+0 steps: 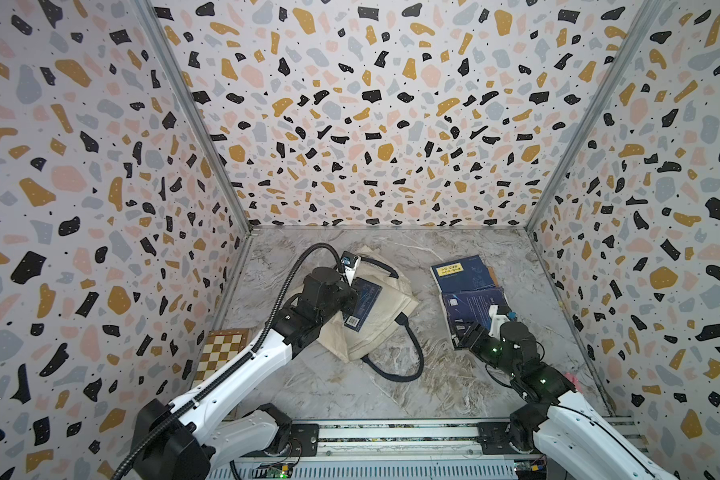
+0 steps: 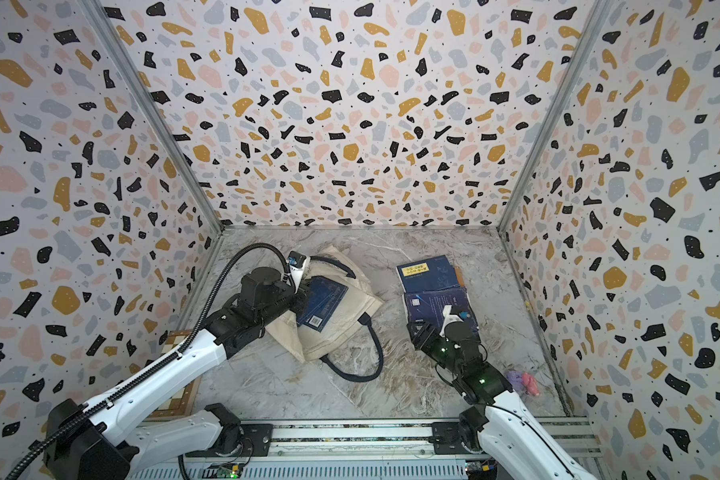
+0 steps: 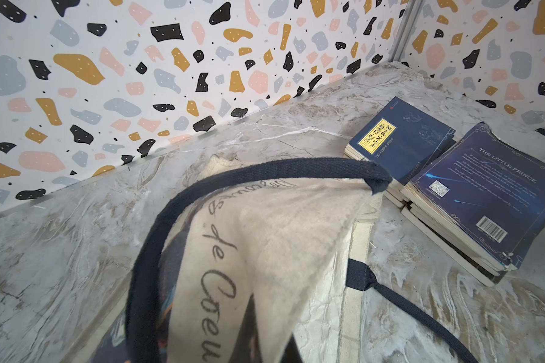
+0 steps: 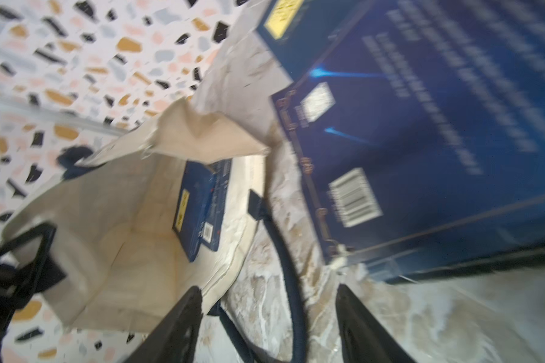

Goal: Take out the books from the canvas bag
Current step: Place the book on the book, then pick up the book from the canvas bag.

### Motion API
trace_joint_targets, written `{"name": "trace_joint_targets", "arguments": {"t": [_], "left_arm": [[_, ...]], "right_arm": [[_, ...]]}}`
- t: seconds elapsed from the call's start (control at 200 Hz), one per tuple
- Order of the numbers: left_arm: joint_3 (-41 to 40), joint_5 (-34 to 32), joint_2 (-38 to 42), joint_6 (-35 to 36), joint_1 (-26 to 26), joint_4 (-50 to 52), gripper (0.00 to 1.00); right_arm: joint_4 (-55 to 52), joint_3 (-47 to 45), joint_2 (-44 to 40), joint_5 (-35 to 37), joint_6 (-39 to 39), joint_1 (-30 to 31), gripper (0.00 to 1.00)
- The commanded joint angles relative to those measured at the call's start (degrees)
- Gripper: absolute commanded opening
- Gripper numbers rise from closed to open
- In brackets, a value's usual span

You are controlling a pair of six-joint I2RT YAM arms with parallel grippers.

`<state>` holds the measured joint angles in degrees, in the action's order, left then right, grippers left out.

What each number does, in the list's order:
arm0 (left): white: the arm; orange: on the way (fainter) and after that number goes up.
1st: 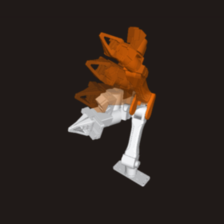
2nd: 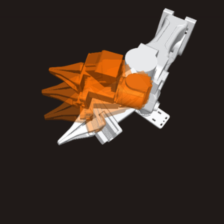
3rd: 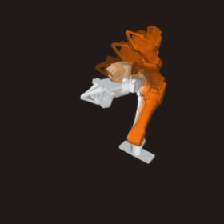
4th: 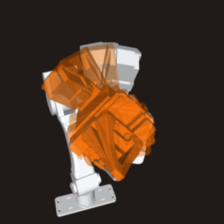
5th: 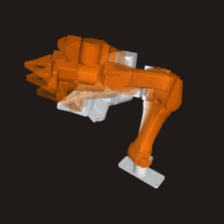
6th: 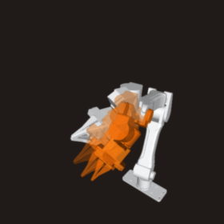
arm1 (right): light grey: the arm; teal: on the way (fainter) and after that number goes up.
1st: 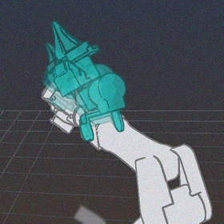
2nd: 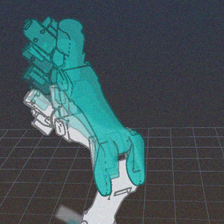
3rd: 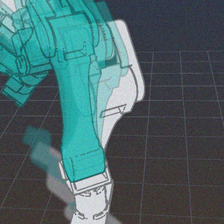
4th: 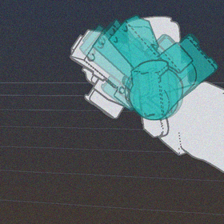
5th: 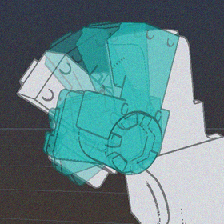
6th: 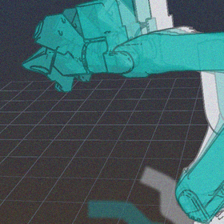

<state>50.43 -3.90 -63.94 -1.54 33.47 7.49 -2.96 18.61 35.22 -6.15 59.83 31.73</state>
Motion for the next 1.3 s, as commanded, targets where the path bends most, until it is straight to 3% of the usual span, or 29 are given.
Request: {"name": "trace_joint_targets", "arguments": {"t": [0.0, 0.15, 0.476, 0.921, 1.292], "left_arm": [[0.6, 2.7, 1.8, -0.1, 0.1, -4.9, 0.0], [-0.3, 4.1, 3.3, 0.1, 0.1, -6.4, 0.0], [-2.2, 5.4, 6.2, 0.4, 0.3, -9.4, 0.0], [-4.3, 8.2, 10.2, 0.3, 0.8, -13.1, 0.0], [-8.3, 9.3, 17.0, 2.2, 2.4, -19.3, 0.0]], "right_arm": [[10.3, 0.7, 1.8, 6.7, -3.9, 9.2, 0.69], [17.8, 2.8, 10.9, 11.2, -5.5, 18.7, 0.69], [29.9, 8.2, 33.0, 16.1, -3.2, 28.0, 0.67], [39.7, 15.5, 55.3, 20.4, 4.8, 31.5, 0.67], [46.3, 15.0, 64.0, 19.0, 7.6, 28.7, 0.66]]}}
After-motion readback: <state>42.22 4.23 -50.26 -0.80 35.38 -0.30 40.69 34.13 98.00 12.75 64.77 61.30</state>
